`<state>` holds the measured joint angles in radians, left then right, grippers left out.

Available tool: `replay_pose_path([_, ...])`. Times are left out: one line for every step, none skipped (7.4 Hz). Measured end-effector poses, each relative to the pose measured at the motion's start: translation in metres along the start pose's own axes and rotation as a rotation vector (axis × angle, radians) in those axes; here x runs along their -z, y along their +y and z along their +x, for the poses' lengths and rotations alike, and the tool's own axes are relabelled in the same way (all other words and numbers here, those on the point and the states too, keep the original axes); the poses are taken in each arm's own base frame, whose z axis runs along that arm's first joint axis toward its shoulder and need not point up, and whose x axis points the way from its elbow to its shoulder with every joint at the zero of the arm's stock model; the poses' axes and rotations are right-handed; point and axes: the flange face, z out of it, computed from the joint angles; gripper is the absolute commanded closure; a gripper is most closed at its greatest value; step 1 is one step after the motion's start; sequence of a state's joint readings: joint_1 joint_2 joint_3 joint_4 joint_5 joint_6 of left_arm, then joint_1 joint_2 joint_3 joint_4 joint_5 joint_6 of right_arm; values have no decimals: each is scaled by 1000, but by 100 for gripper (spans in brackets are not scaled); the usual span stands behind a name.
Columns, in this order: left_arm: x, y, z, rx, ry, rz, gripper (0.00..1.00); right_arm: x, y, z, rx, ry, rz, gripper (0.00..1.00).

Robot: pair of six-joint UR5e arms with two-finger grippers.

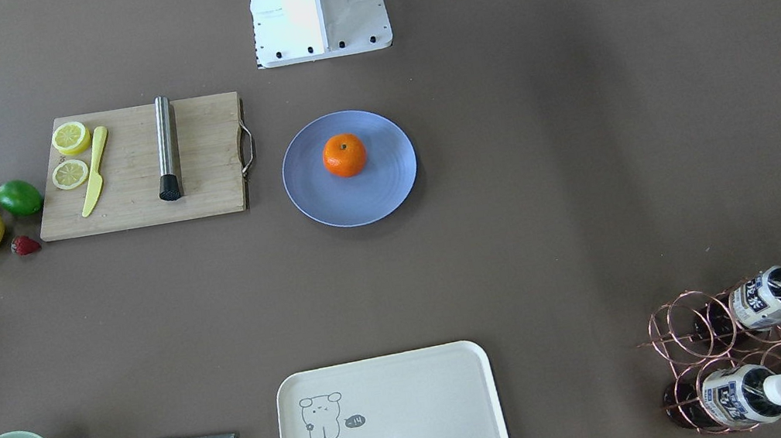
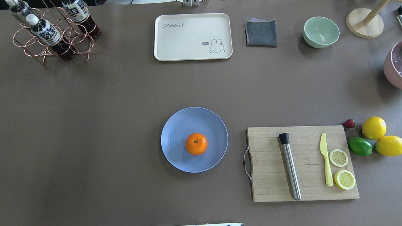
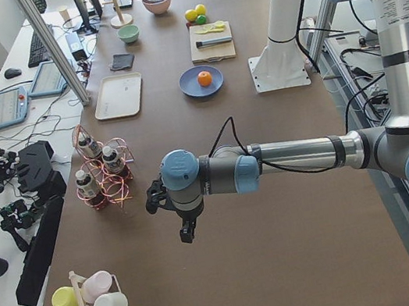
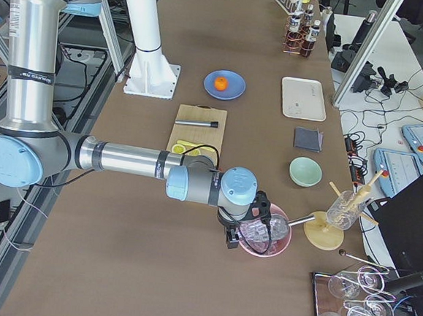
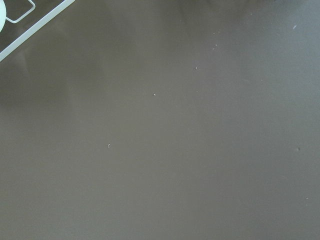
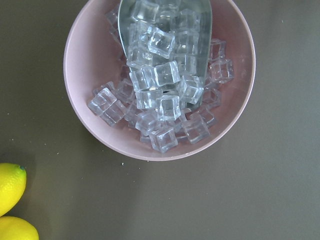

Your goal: Pick orange to plate

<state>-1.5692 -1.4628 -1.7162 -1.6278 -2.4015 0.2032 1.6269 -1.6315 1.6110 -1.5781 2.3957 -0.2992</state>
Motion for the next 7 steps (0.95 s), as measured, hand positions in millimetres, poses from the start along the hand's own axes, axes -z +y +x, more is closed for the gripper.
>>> replay_pose_path([-4, 2, -4, 3, 1, -3, 2, 4, 2, 3, -10, 2, 7, 0])
replay_pose_path([-8, 3, -8, 5, 1, -5, 2, 5, 4, 6, -17, 1, 7, 0])
replay_pose_path([-10, 3, -10, 5, 1, -3, 2, 3, 6, 9, -23, 0, 4, 0])
replay_pose_path([-11, 3, -11, 6, 1, -3, 2, 2, 7, 10, -26, 0, 3, 0])
replay_pose_path([-11, 3, -11, 6, 1, -2, 2, 2, 8, 10, -27, -1, 2, 0])
replay_pose_path([-11, 3, -11, 8, 1, -2, 2, 2, 8, 10, -28, 0, 1, 0])
replay_pose_path([-11, 4, -12, 9, 1, -3, 2, 2, 8, 10, -27, 0, 2, 0])
